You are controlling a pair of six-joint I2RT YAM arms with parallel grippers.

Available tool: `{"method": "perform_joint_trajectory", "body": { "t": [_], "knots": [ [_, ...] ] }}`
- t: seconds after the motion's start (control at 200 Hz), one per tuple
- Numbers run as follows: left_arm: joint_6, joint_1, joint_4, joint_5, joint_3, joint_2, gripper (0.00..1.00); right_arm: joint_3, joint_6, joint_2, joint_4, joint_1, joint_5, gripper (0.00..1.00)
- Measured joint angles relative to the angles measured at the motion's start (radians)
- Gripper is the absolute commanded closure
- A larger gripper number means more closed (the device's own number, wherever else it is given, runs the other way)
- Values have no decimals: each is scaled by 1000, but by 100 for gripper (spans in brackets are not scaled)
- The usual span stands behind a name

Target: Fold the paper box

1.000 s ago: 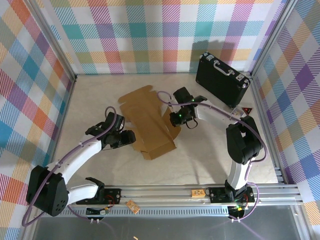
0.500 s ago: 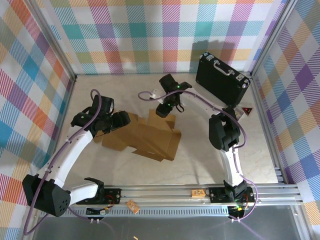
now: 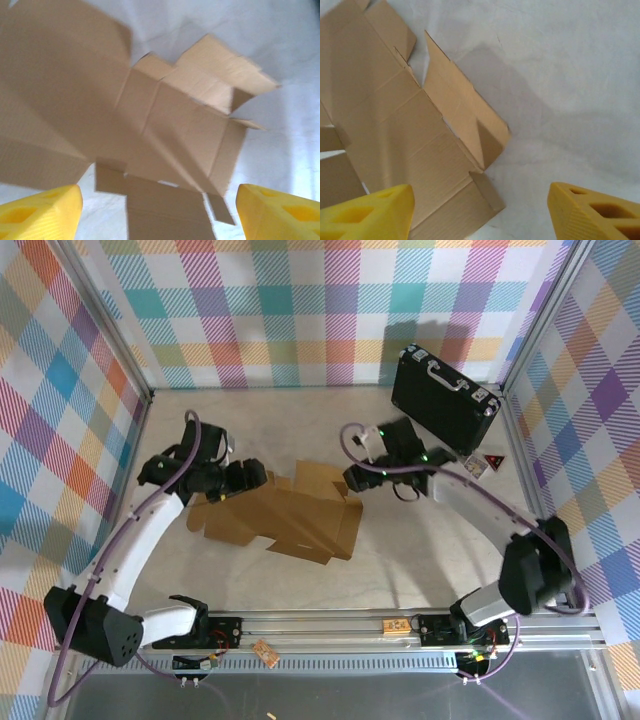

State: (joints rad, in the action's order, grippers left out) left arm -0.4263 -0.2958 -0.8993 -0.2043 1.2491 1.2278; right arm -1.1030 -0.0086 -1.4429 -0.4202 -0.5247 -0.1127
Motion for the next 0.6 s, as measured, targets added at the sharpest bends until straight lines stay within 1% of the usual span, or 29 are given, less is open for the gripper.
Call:
{"method": "perform_joint_trajectory", "body": {
  "t": [0.075, 0.145, 0.27, 0.43, 0.51, 0.6],
  "knots": [
    [52, -6, 3, -26, 114, 63, 17, 149, 64, 56, 82, 16, -16, 33],
    [119, -19, 22, -37, 211, 125, 17, 245, 108, 66, 134, 28, -16, 34],
    [277, -42, 114, -78, 261, 204, 17, 365, 163, 75, 224, 35, -18, 34],
    [533, -80, 178, -120, 341, 388, 15, 454, 197, 122, 335, 35, -27, 34],
    [689, -119, 196, -112, 382, 491, 15, 492, 212, 158, 396, 37, -22, 34],
    [847, -167, 176, -99, 445, 606, 16, 543, 227, 208, 449, 40, -12, 34]
  ]
}}
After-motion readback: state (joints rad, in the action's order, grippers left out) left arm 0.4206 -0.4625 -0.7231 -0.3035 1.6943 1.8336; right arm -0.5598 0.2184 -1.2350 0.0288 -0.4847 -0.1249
